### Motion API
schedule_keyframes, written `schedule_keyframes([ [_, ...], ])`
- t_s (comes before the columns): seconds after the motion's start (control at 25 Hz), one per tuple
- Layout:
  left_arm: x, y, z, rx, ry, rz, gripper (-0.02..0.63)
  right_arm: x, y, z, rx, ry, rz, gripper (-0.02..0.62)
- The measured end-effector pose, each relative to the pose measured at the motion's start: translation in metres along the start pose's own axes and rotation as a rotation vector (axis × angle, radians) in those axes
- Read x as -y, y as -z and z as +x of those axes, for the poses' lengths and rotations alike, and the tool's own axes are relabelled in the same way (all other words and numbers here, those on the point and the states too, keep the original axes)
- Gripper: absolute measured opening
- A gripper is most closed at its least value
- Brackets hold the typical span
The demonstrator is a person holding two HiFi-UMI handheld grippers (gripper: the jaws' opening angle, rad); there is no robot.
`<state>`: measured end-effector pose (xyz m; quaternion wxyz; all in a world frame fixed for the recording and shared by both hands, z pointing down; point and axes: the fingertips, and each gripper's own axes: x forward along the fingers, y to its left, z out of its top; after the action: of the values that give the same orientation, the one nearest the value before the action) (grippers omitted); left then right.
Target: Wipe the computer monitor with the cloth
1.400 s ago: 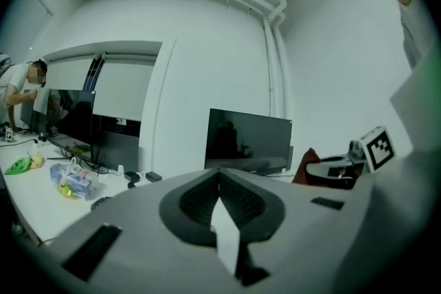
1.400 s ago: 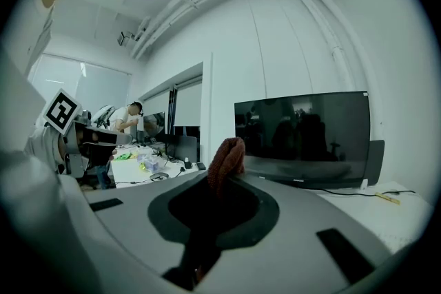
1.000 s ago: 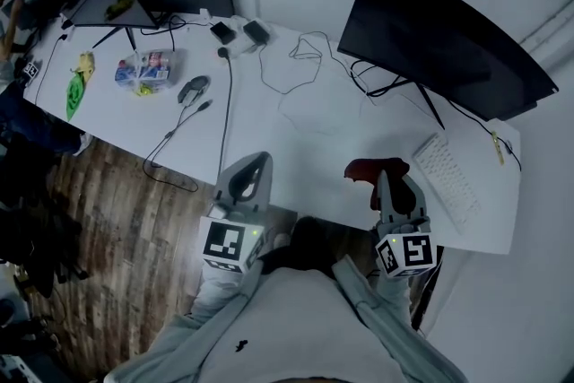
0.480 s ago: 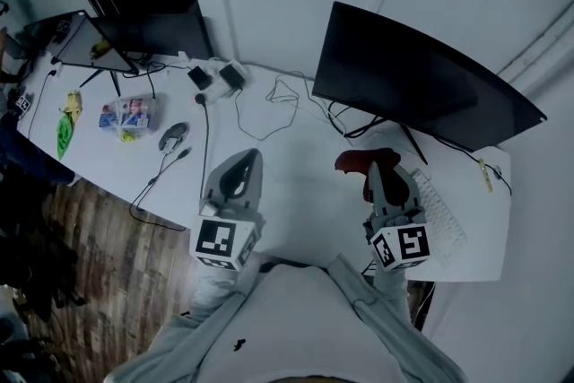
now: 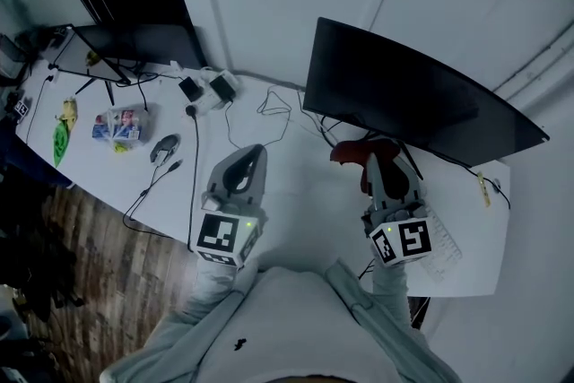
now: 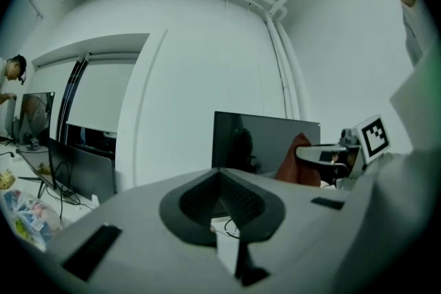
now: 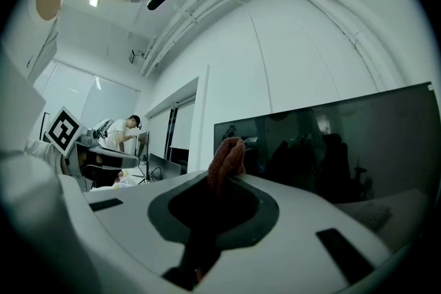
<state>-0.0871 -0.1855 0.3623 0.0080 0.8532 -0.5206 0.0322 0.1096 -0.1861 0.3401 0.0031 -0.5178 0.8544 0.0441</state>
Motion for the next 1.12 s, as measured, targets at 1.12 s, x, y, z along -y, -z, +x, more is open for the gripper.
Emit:
schedule_keyframes([
  [1.12, -0.031, -0.016, -0.004, 0.03, 0.04, 0.031, 0.021, -0.033, -0.132, 0.145, 0.173, -0.105, -0.284, 0.035],
])
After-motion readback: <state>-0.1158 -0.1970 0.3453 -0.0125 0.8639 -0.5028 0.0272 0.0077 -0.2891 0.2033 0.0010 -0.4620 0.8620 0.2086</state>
